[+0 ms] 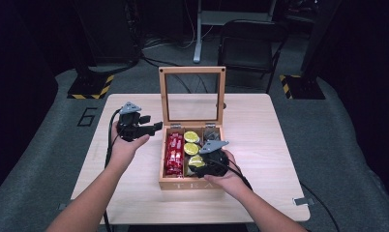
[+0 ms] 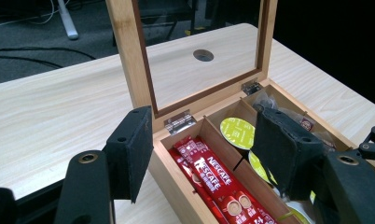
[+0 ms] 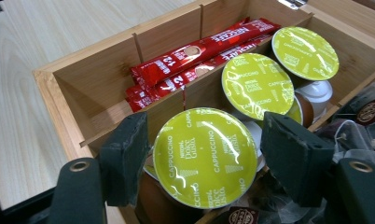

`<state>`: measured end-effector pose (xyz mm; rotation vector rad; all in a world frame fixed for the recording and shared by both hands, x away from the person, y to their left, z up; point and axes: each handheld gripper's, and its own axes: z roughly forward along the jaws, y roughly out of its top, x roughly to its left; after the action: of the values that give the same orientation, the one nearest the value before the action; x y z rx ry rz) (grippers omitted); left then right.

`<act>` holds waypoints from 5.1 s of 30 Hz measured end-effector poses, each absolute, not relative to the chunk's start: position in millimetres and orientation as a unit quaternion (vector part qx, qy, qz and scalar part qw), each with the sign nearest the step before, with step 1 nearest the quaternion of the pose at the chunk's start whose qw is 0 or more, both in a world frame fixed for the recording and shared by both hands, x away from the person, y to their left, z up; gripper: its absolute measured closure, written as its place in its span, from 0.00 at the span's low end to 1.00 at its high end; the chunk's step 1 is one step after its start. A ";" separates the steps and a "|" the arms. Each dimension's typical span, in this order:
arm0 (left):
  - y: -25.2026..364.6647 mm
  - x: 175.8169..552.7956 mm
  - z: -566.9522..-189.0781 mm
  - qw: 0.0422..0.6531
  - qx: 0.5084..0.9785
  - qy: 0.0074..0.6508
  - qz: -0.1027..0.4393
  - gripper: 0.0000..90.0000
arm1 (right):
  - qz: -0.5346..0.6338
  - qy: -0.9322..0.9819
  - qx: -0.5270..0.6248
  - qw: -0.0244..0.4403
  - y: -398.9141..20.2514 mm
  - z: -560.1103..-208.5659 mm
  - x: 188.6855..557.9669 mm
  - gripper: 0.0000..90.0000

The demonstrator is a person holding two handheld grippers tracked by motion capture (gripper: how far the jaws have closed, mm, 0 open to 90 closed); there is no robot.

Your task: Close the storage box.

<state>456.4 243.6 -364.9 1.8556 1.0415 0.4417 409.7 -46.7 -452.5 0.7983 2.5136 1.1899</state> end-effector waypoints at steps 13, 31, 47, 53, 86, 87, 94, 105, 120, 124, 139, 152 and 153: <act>242.0 456.8 -366.2 0.467 0.754 0.425 0.178 0.42 | 0.401 0.866 0.272 0.121 -45.7 -455.8 411.3 0.37; 244.4 456.7 -366.2 0.466 0.755 0.425 0.180 0.42 | 0.403 0.866 0.273 0.118 -45.1 -457.0 409.3 0.41; 249.5 453.9 -369.5 0.472 0.748 0.429 0.182 0.42 | 0.421 0.856 0.277 0.116 -53.9 -432.7 412.9 0.41; 250.9 453.4 -369.5 0.472 0.747 0.430 0.183 0.42 | 0.422 0.851 0.288 0.124 -63.3 -422.0 417.6 0.41; 254.9 452.0 -370.8 0.469 0.744 0.438 0.186 0.42 | 0.423 0.823 0.344 0.162 -112.6 -412.9 431.8 0.41; 255.5 452.0 -370.6 0.468 0.745 0.437 0.187 0.42 | 0.424 0.823 0.342 0.163 -114.5 -413.0 432.7 0.41; 255.8 451.6 -370.5 0.470 0.743 0.440 0.186 0.42 | 0.422 0.816 0.355 0.171 -125.2 -412.9 436.3 0.41; 257.6 451.6 -370.8 0.468 0.743 0.440 0.189 0.42 | 0.414 0.810 0.373 0.184 -143.8 -416.5 439.1 0.41; 257.0 451.3 -371.0 0.468 0.744 0.438 0.190 0.42 | 0.400 0.796 0.407 0.203 -175.2 -424.6 441.6 0.41; 257.7 451.1 -370.9 0.468 0.742 0.440 0.191 0.42 | 0.403 0.788 0.419 0.204 -183.9 -427.4 441.7 0.41; 260.4 449.8 -369.3 0.467 0.742 0.441 0.194 0.42 | 0.405 0.766 0.452 0.211 -208.4 -432.6 441.2 0.41; 259.5 450.1 -369.9 0.465 0.744 0.439 0.195 0.42 | 0.395 0.760 0.464 0.225 -224.4 -437.9 442.3 0.41; 259.5 450.1 -369.9 0.464 0.744 0.439 0.195 0.42 | 0.394 0.760 0.466 0.225 -225.2 -438.2 442.2 0.41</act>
<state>450.1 259.5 -369.9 1.8282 1.0776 0.4795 442.2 -225.2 -438.2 1.2852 2.0952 1.0864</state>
